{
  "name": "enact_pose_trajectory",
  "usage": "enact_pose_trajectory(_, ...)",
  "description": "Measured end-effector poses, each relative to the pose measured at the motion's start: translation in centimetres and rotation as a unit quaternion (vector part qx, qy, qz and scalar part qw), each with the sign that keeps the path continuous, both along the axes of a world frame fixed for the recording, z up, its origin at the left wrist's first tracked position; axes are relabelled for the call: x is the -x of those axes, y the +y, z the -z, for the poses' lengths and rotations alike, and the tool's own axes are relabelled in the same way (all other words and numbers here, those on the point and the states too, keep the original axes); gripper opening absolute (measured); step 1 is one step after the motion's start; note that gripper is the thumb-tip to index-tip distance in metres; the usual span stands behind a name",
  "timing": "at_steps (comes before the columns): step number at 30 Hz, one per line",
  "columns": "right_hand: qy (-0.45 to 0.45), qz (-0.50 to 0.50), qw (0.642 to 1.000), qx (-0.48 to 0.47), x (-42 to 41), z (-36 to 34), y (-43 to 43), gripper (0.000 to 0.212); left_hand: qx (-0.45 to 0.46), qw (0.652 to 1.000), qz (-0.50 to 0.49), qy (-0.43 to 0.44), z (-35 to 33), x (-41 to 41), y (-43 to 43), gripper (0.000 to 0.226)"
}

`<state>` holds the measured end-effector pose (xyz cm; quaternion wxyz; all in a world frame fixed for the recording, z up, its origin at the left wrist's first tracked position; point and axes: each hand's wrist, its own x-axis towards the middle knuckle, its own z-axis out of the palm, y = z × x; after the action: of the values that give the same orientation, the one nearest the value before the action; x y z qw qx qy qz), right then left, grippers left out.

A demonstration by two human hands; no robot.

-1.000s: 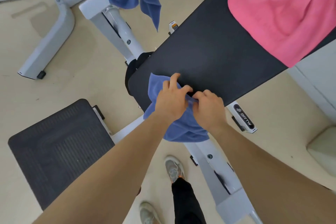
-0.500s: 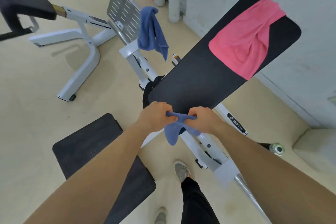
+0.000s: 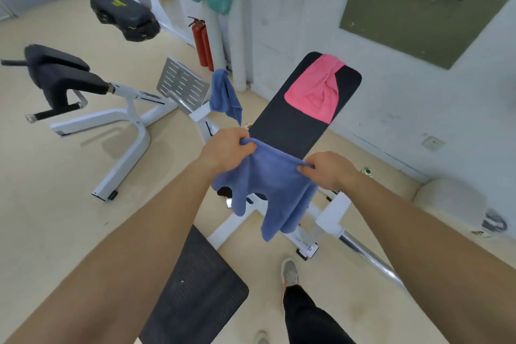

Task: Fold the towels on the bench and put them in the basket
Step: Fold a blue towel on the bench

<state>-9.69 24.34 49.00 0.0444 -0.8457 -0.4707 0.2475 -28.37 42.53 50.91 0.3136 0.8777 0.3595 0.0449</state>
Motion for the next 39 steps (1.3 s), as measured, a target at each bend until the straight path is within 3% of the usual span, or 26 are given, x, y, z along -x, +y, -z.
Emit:
enact_pose_trajectory(5,0.048,0.054,0.996,-0.049,1.3,-3.4,-7.6,0.049,0.030,0.997,0.044,-0.047,-3.8,-0.1,-4.7,0.029)
enact_pose_trajectory(10,0.077,0.128,0.983,-0.107,1.4,-5.7,-15.3,0.039,0.063,0.987,0.144,-0.030,-4.6,-2.6,-11.5,0.015)
enact_pose_trajectory(16,0.083,0.207,0.968,-0.115,0.7,-6.7,-27.0,0.044,0.093,0.963,0.255,0.003,-4.4,-8.2,-23.6,0.012)
enact_pose_trajectory(21,0.098,0.275,0.946,-0.142,0.7,-7.4,-40.4,0.038,0.101,0.911,0.398,0.031,-4.2,-13.3,-37.7,0.030)
enact_pose_trajectory(27,0.063,0.328,0.929,-0.159,1.5,-7.8,-58.8,0.031,0.058,0.869,0.488,0.047,-3.9,-17.3,-56.9,0.008)
enact_pose_trajectory(31,0.067,0.391,0.898,-0.190,3.4,-8.1,-70.8,0.007,0.064,0.822,0.566,0.024,-4.0,-18.5,-69.4,0.034)
enact_pose_trajectory(33,0.071,0.430,0.878,-0.199,4.5,-8.0,-76.6,0.008,0.054,0.790,0.610,0.036,-3.7,-19.2,-75.3,0.020)
enact_pose_trajectory(39,0.043,0.546,0.813,-0.197,7.7,-7.4,-93.0,0.006,0.003,0.757,0.652,0.028,-4.4,-22.1,-91.0,0.007)
